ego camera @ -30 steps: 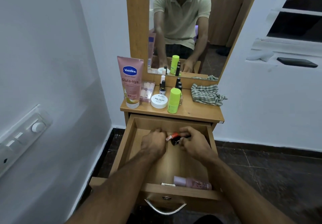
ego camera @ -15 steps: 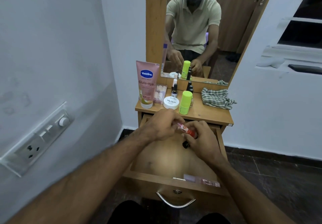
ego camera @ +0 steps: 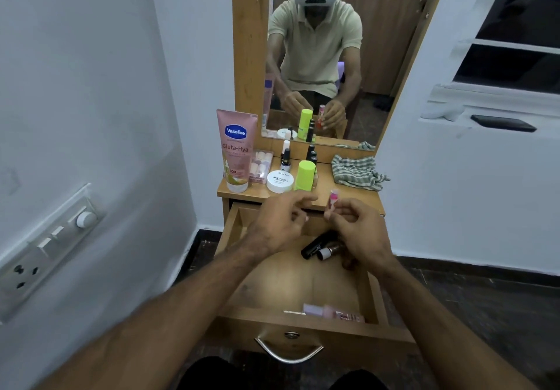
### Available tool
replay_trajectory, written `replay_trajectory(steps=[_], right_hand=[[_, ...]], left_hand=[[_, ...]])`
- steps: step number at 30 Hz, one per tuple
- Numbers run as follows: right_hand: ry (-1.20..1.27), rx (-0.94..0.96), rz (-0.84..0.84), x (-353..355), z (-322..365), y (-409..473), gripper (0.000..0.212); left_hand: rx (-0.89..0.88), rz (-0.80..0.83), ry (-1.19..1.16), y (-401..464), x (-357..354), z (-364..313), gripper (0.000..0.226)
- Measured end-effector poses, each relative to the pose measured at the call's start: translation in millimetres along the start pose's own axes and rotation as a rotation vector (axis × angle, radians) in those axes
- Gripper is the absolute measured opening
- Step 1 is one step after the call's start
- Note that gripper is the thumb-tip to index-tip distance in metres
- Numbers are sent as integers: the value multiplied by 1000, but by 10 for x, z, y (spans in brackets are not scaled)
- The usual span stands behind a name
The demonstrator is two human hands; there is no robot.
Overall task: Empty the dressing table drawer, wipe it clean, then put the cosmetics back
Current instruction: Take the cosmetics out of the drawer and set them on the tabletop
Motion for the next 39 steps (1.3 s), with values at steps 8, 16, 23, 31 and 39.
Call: replay_trajectory(steps=[8,16,23,31,39], right_hand=[[-125,-67,-38,-90,-129,519,21],[-182,-73,-70,-221,-178,746,26],[33,-105,6,-215,-295,691,57],[48,-79,68,-10,-256,525,50],[66,-95,32,91,-154,115,32]], left_hand=[[266,205,243,-101,-429,741,19],[386,302,309,-15,-732,888,23],[402,350,433,0,-998,785,37],[537,304,247,-213,-745,878,24],[452,298,-181,-482,-417,649,21]])
Point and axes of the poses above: each hand's wrist, its own y-axis towards the middle knuckle, its own x-axis out of the back of the hand, z = x × y, the point moved 9 cm from there along y, towards the middle knuckle, and after that the axes turned 4 degrees about y, right-handed, at the moved point
